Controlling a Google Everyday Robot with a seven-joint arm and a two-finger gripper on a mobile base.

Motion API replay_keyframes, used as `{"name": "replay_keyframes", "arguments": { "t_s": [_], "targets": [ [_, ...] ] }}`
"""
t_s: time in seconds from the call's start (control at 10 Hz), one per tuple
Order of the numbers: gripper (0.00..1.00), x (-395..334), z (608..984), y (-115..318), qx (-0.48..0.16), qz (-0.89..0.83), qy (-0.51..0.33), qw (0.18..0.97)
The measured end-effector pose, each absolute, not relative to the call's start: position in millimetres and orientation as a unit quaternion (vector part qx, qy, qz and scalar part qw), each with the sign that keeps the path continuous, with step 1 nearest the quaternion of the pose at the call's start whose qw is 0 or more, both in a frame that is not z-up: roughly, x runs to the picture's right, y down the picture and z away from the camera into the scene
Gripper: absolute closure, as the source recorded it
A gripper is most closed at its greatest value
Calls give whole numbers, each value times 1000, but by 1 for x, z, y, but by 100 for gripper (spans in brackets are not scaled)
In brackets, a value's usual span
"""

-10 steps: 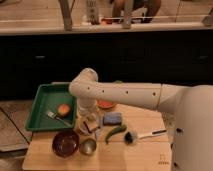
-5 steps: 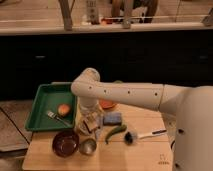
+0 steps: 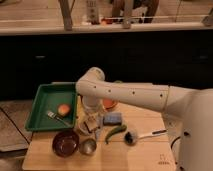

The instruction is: Place eraser in paper cup

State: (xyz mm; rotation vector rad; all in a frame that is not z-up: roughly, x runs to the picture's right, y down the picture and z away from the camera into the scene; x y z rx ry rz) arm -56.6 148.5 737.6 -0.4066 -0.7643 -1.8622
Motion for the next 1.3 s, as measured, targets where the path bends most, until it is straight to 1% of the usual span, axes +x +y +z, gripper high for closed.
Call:
{"name": "replay_keyframes", "arguments": {
  "t_s": [0.5,1.3],
  "targets": [
    [20,-50,734,142,-154,-775,-323,521],
    [20,-50,733,142,-153,-775,-324,520]
  ]
}}
